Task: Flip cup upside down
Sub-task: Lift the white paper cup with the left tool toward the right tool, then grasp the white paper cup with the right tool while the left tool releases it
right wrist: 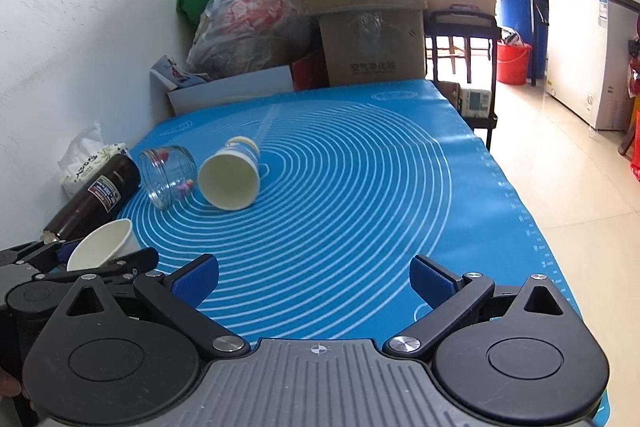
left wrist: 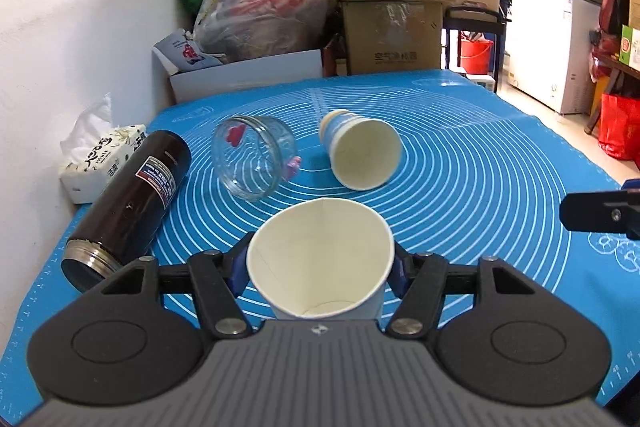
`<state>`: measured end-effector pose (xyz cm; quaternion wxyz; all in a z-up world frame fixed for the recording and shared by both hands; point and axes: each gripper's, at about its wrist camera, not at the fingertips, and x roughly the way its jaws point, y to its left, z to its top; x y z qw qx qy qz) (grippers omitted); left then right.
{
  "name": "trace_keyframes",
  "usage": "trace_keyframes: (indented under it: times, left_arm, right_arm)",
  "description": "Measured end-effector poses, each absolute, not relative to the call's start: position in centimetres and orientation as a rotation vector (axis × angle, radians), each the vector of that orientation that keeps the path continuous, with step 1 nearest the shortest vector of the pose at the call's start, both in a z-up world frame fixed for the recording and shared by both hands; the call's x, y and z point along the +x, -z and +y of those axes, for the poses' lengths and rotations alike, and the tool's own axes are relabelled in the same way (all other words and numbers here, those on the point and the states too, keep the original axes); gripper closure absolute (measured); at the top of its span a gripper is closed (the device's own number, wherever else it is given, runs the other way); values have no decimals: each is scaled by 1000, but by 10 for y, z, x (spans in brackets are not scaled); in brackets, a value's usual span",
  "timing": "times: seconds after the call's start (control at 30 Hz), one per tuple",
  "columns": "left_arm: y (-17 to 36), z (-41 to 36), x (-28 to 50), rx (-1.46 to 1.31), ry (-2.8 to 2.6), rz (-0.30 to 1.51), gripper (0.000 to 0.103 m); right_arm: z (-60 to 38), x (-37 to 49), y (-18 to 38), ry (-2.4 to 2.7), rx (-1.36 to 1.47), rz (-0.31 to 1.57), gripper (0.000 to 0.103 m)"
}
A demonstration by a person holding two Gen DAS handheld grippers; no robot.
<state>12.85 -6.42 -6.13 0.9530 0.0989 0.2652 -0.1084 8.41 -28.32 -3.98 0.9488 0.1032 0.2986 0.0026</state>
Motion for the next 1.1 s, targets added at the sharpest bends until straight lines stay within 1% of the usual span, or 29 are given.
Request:
trace_keyframes:
  times: [0.17, 0.27, 0.33, 0.47, 0.5, 0.8, 0.97, 1.1]
  left_arm:
    - [63, -68, 125, 225, 223, 530, 36]
    - [63, -68, 124, 223, 223, 529, 33]
    - [61, -68, 123, 219, 224, 529, 18]
    - [57, -68, 120, 224, 228, 513, 15]
    - [56, -68, 119, 228, 226, 511, 12]
    - [48, -60, 112, 209, 215, 498, 10]
    - [36, -47, 101, 178, 192, 475, 7]
    - [26, -31, 92, 158, 158, 456, 7]
  right_arm:
    - [-284, 83, 43, -4, 211, 615, 0]
    - [-284, 83, 43, -5, 215, 617, 0]
    - [-284, 85, 43, -5, 219, 620, 0]
    - [-284, 84, 44, -4, 225, 621, 0]
    - [-284, 84, 44, -4, 226, 621, 0]
    - [-278, 81, 41, -14, 189, 632, 0]
    - [-265, 80, 30, -35, 86, 627, 0]
    - [-248, 83, 16, -49, -47, 610, 0]
